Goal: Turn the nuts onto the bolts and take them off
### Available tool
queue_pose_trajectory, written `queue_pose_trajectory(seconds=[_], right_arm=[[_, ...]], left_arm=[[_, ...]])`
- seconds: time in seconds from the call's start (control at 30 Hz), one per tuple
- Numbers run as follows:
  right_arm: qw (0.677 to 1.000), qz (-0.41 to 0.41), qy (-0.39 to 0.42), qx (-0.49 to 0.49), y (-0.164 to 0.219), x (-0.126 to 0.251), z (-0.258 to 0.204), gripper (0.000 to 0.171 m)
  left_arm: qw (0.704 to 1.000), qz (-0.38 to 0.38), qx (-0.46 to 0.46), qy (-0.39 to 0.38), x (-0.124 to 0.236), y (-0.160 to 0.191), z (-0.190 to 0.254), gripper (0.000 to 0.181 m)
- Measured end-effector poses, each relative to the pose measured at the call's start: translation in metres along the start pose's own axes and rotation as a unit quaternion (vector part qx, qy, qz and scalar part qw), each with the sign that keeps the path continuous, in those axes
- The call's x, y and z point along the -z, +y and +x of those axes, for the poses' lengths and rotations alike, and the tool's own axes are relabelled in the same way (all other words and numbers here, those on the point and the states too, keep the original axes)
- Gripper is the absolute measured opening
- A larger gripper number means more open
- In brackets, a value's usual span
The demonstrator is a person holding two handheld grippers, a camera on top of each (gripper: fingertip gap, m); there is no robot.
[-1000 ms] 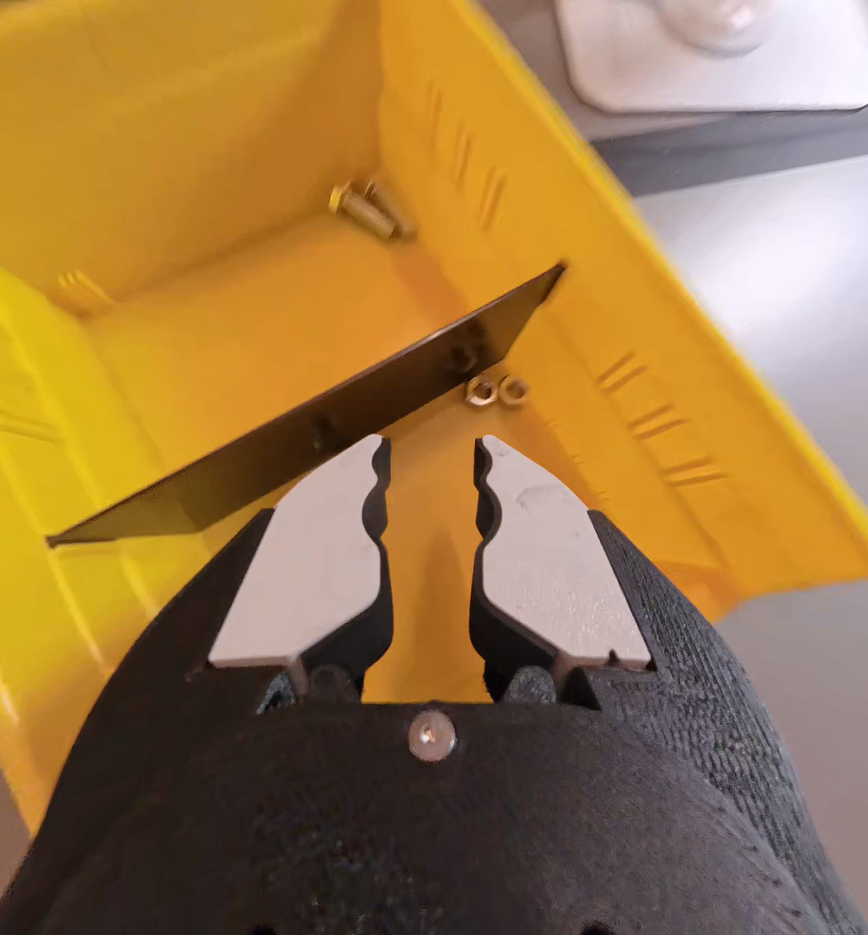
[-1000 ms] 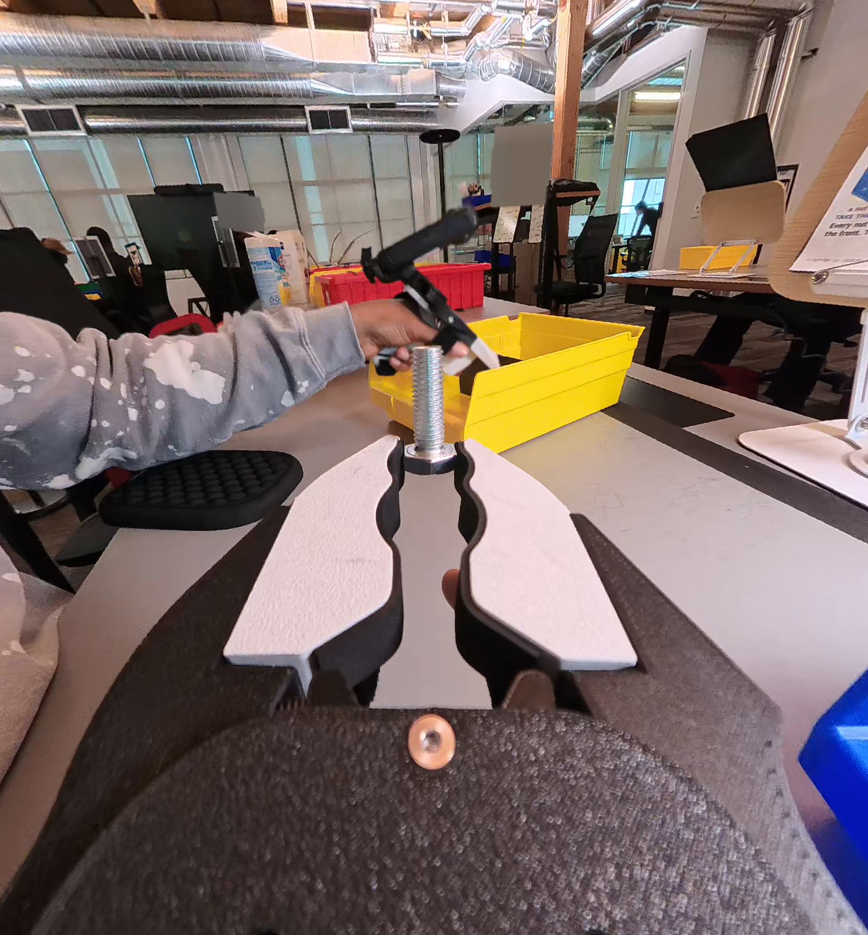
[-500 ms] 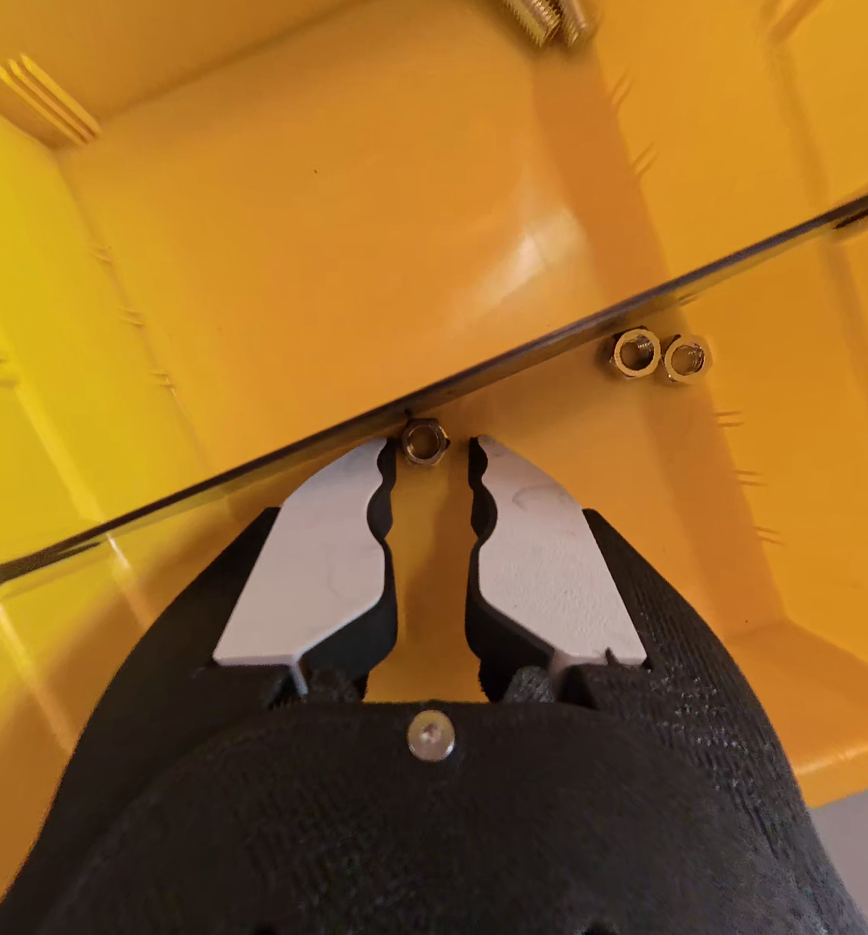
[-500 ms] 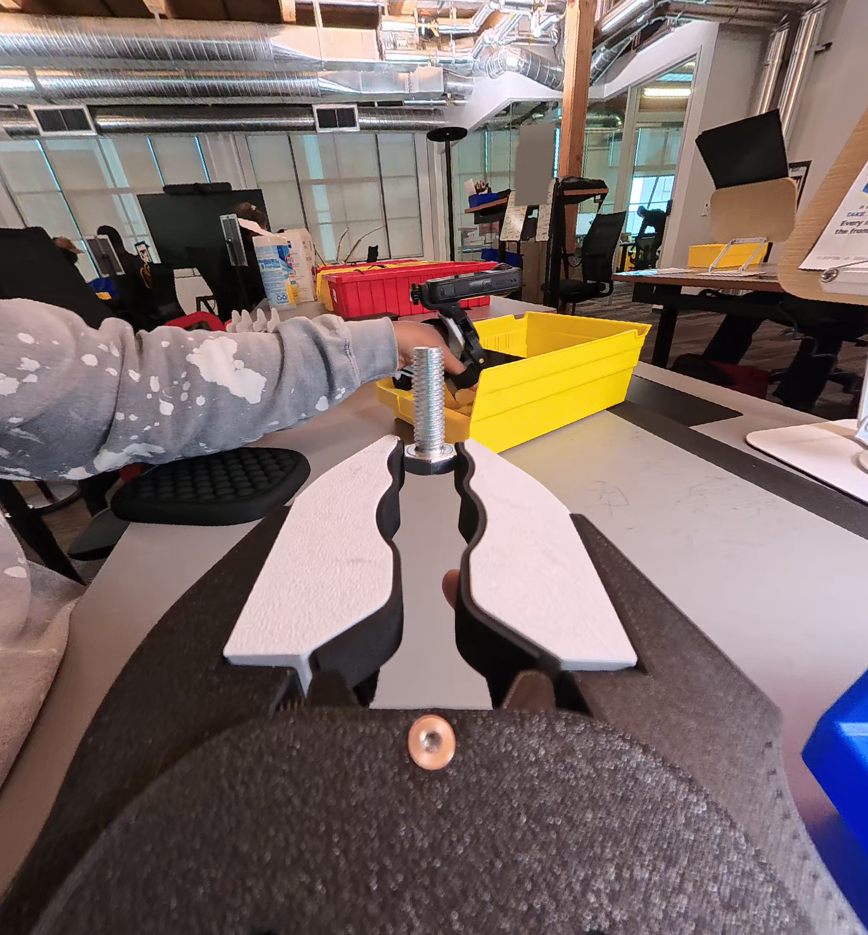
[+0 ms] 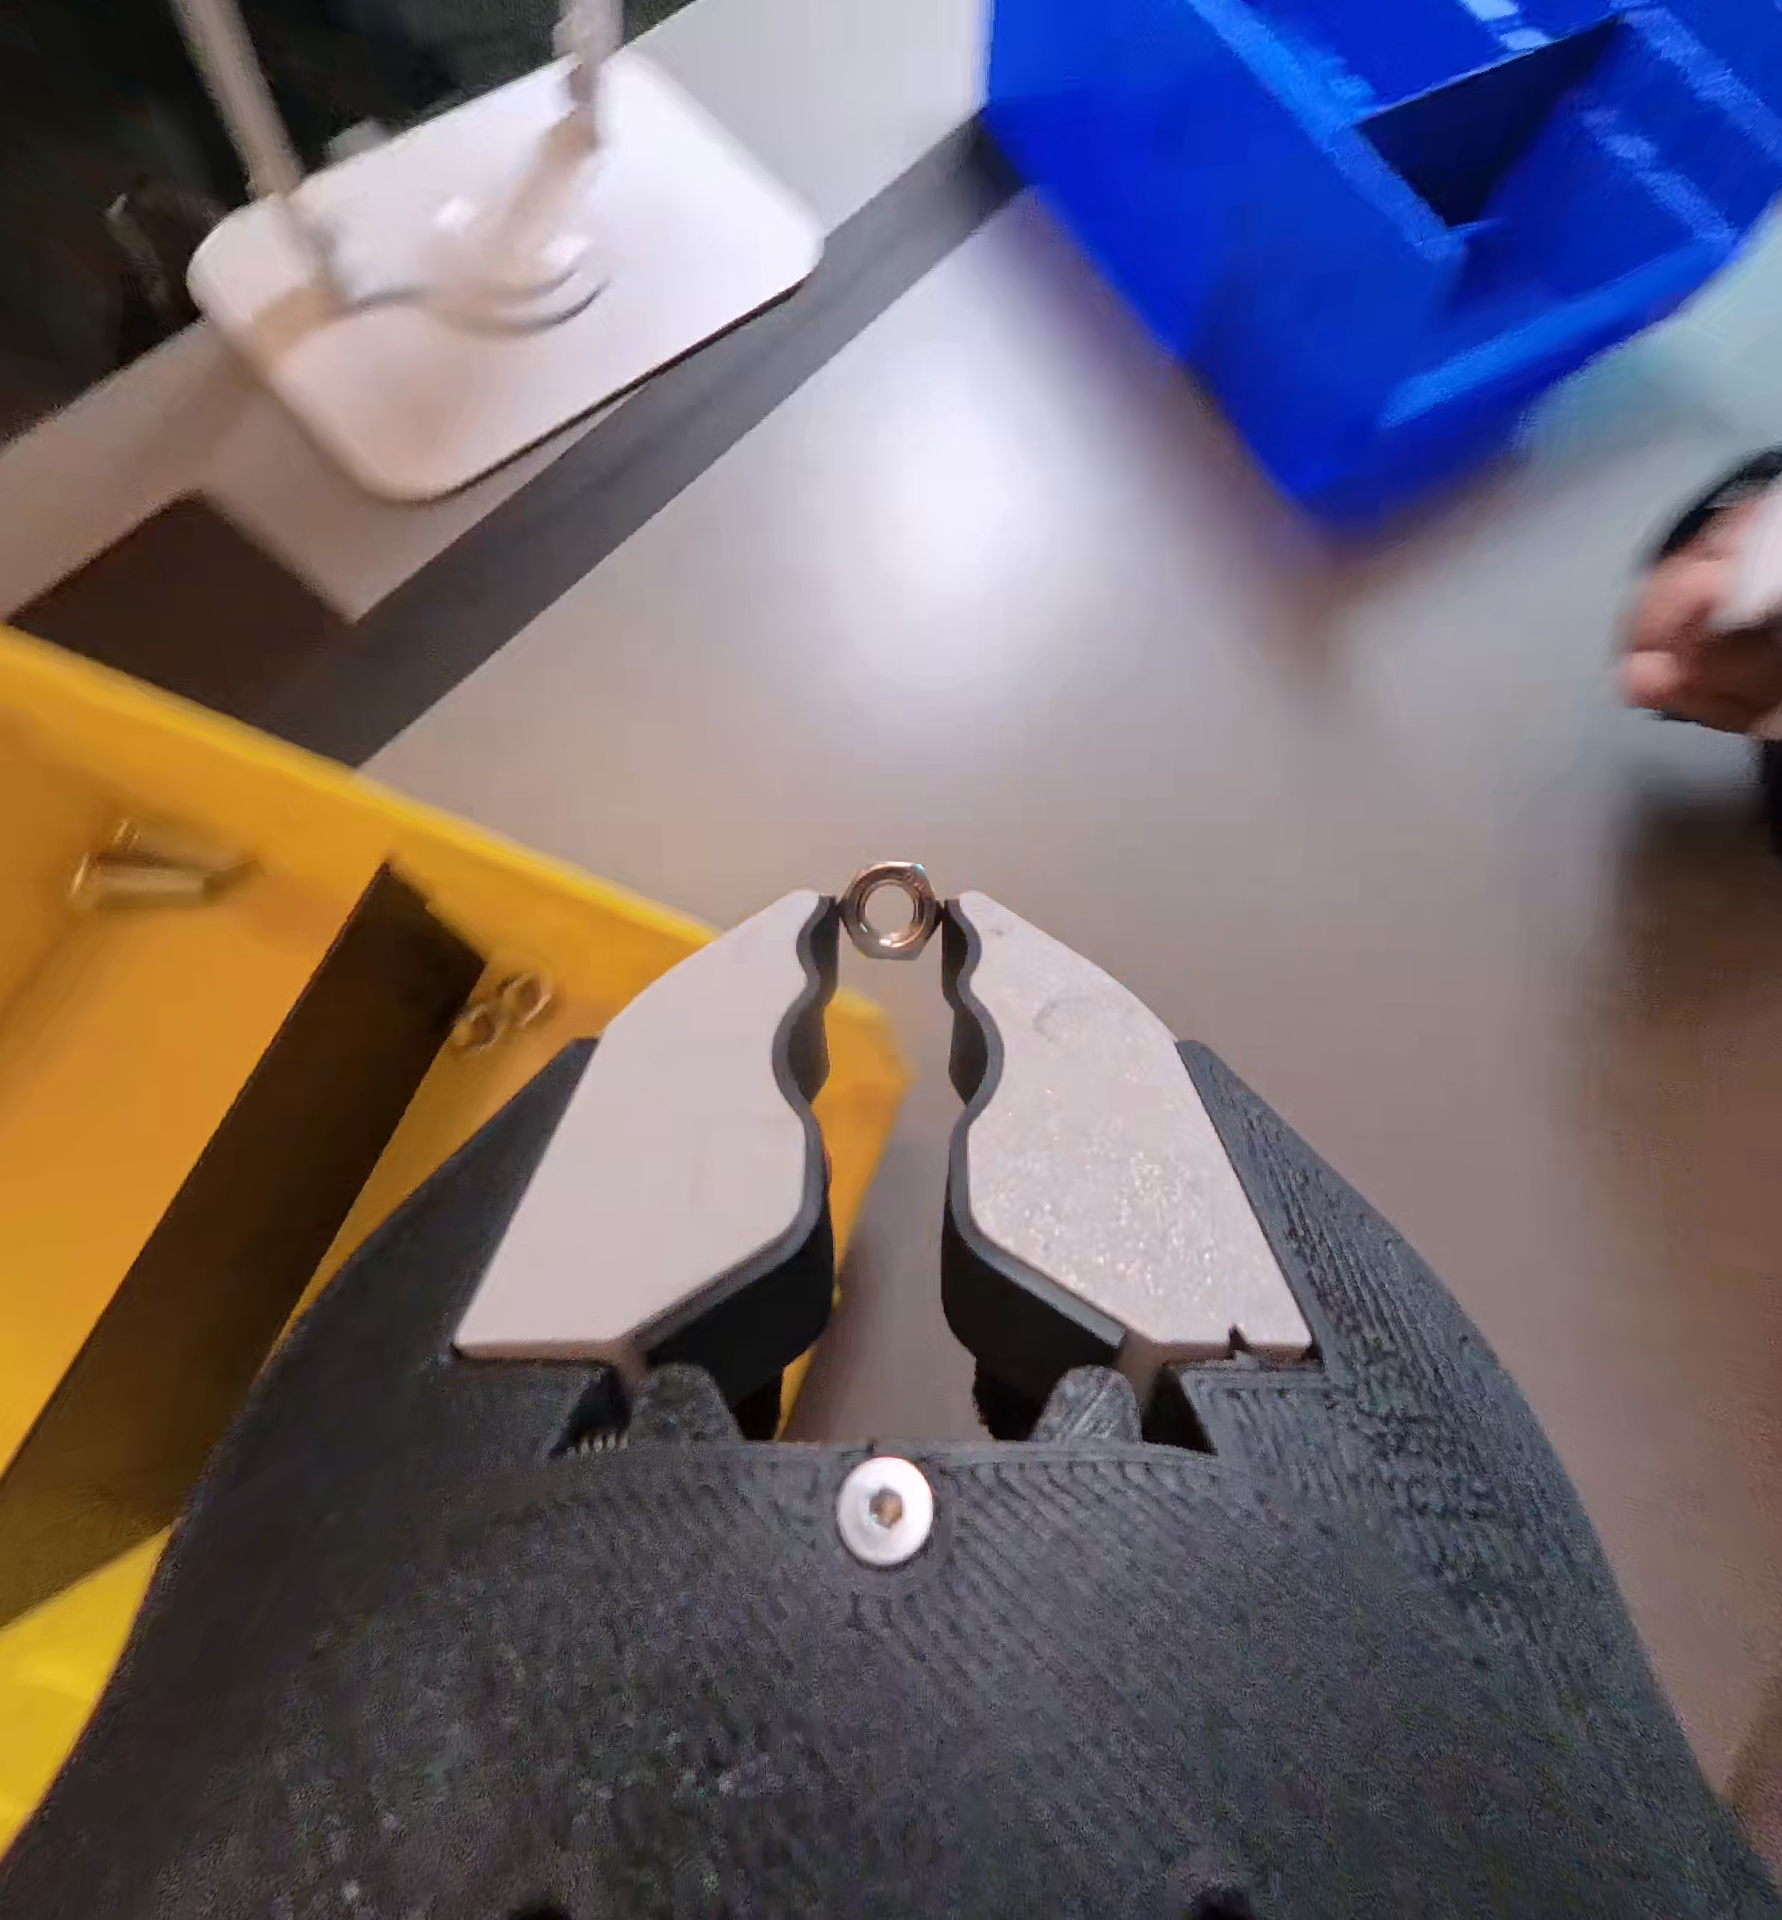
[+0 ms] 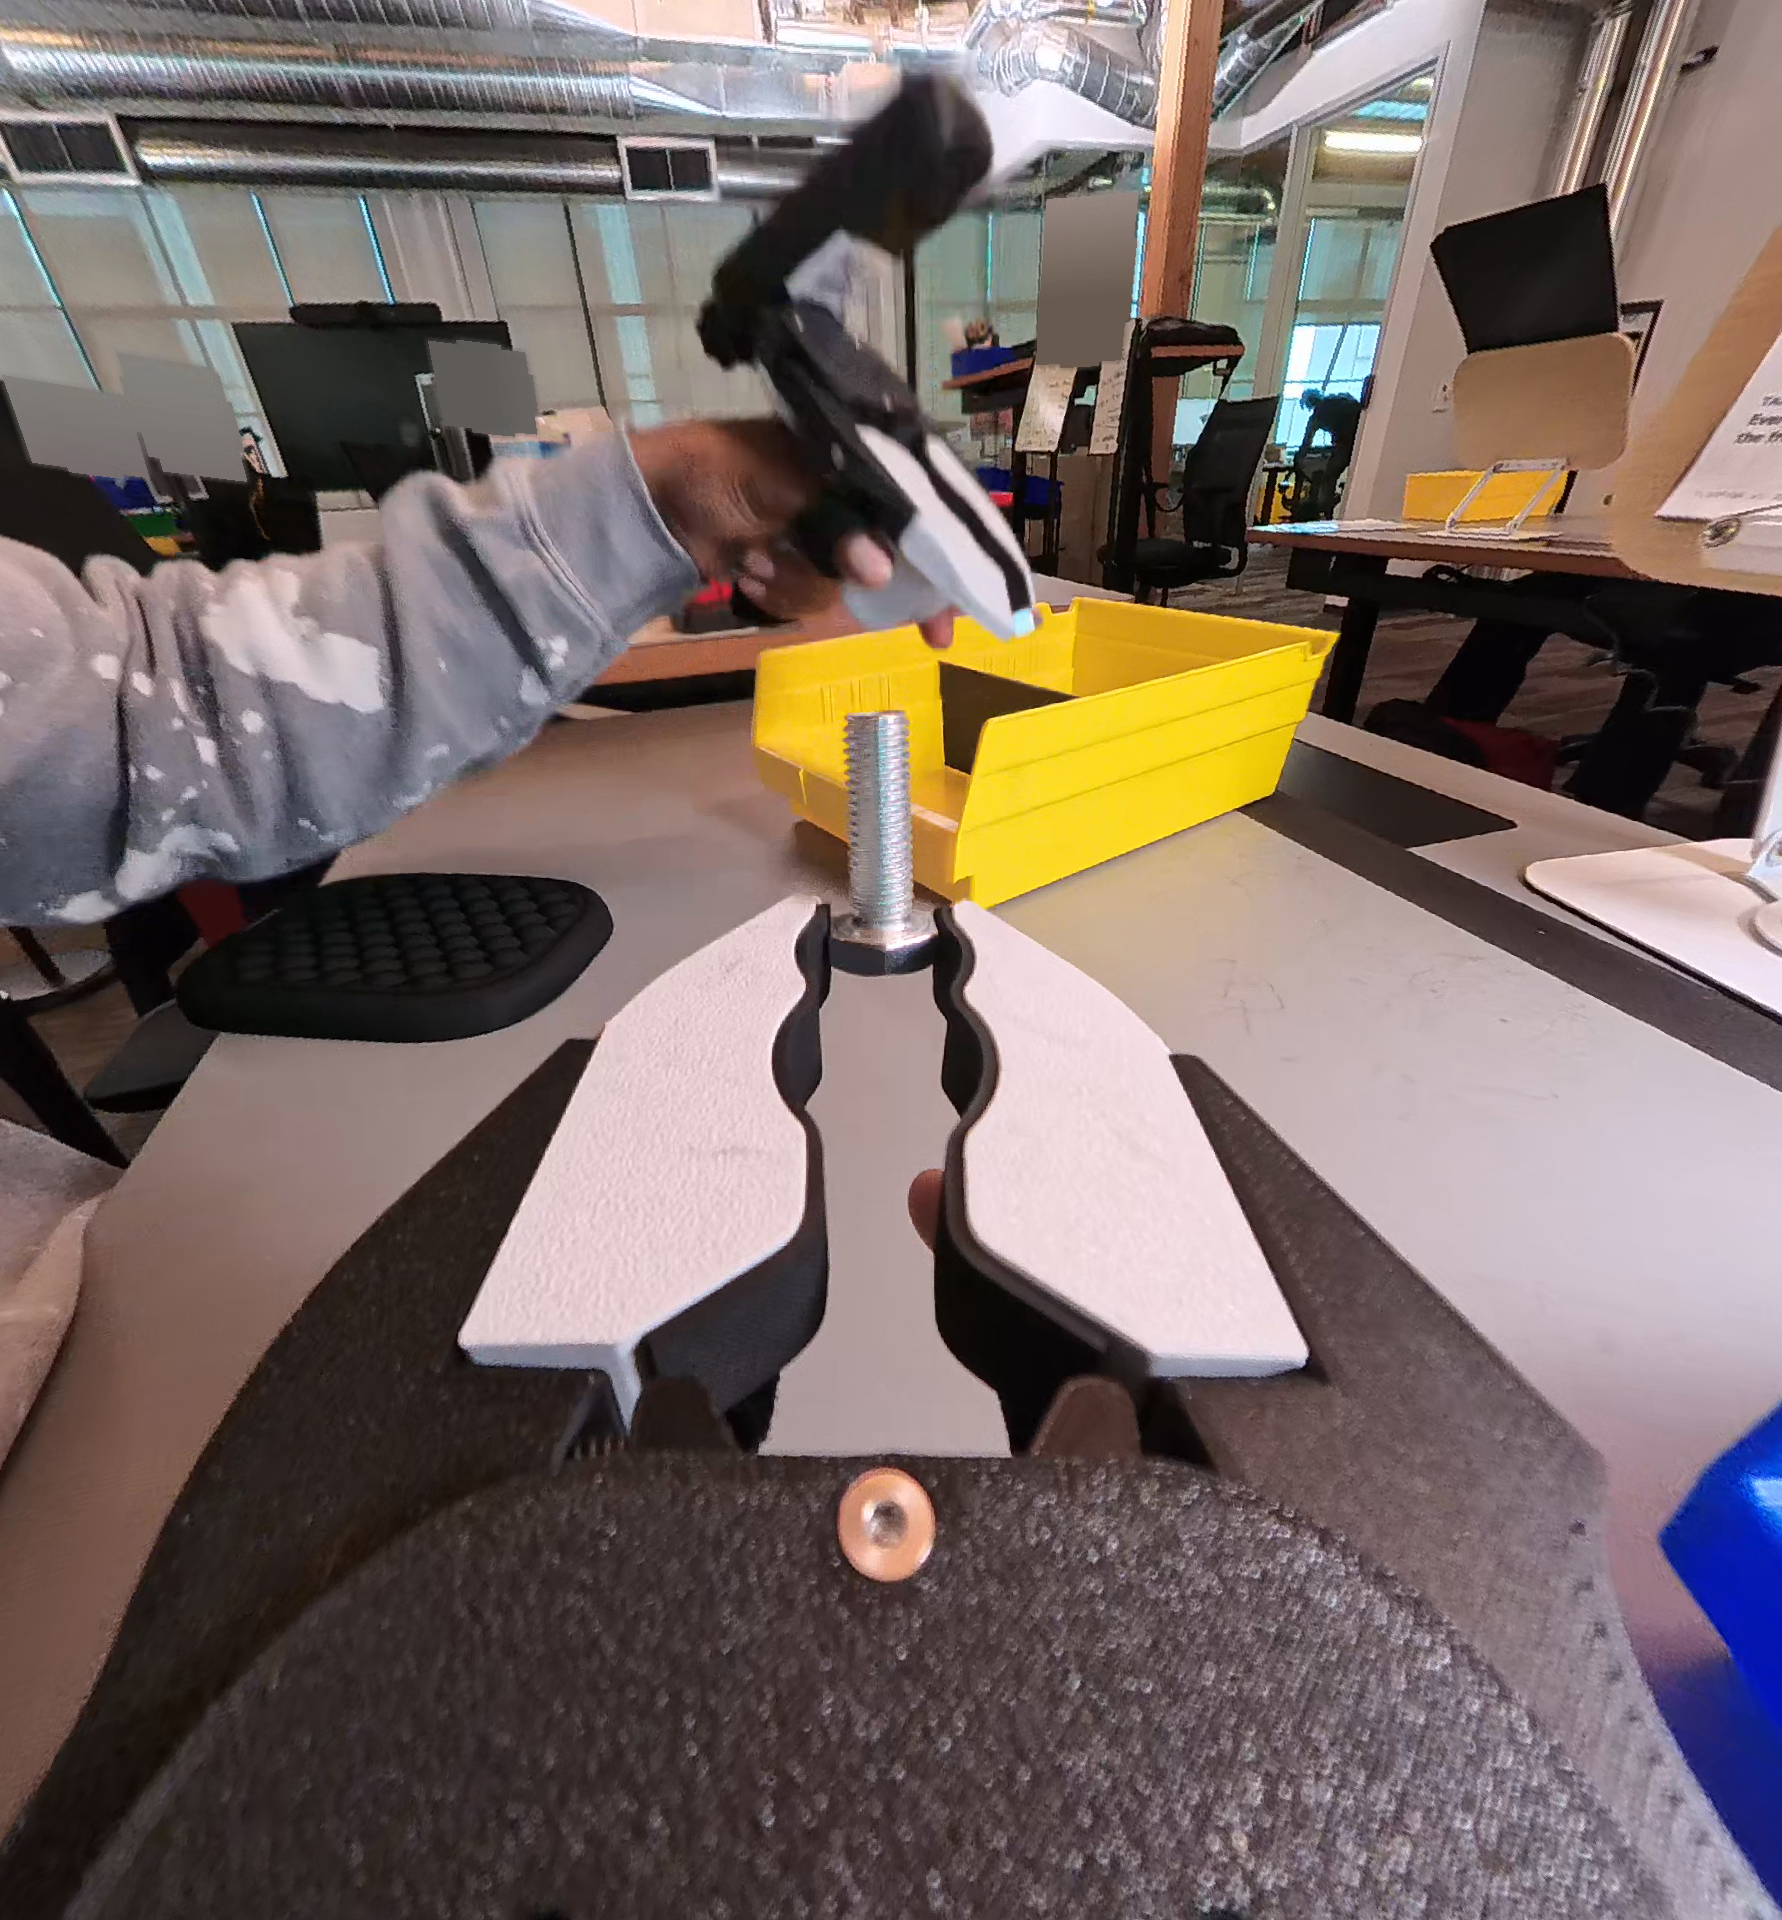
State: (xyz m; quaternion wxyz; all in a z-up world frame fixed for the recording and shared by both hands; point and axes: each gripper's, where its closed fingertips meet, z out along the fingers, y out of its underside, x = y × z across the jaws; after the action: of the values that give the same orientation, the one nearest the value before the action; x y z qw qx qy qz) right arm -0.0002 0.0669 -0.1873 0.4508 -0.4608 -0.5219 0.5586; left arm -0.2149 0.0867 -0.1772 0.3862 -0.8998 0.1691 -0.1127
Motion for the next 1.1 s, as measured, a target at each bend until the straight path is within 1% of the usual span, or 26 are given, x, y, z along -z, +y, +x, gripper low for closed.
queue_pose_trajectory(seconds=[0.03,0.1,0.17,0.23,0.3,0.43,0.57,0.7,1.1], right_arm=[[1.000,-0.002,0.000,0.003,0.001,-0.001,-0.001,0.019],[1.000,-0.007,0.002,0.009,0.004,-0.004,-0.004,0.019],[1.000,-0.010,0.004,0.012,0.006,-0.007,-0.006,0.019],[1.000,-0.014,0.006,0.015,0.009,-0.009,-0.008,0.019],[1.000,-0.018,0.008,0.018,0.011,-0.011,-0.009,0.019],[1.000,-0.023,0.005,0.021,0.014,-0.014,-0.013,0.019],[0.999,-0.026,0.005,0.026,0.016,-0.016,-0.016,0.019],[0.999,-0.024,0.007,0.026,0.016,-0.016,-0.016,0.019],[0.999,0.038,0.006,0.006,-0.003,-0.009,-0.016,0.019]], left_arm=[[0.999,0.005,-0.029,0.025,0.004,-0.012,0.022,0.020],[0.994,0.008,-0.076,0.074,0.010,-0.030,0.064,0.020],[0.987,-0.005,-0.124,0.107,0.010,-0.040,0.101,0.020],[0.977,-0.028,-0.164,0.135,0.006,-0.042,0.131,0.020],[0.967,-0.048,-0.184,0.171,0.000,-0.042,0.158,0.020],[0.951,-0.085,-0.205,0.217,-0.019,-0.037,0.193,0.020],[0.940,-0.111,-0.222,0.235,-0.034,-0.033,0.212,0.020],[0.932,-0.128,-0.234,0.245,-0.042,-0.034,0.222,0.020],[0.926,-0.133,-0.255,0.244,-0.039,-0.047,0.228,0.020]])
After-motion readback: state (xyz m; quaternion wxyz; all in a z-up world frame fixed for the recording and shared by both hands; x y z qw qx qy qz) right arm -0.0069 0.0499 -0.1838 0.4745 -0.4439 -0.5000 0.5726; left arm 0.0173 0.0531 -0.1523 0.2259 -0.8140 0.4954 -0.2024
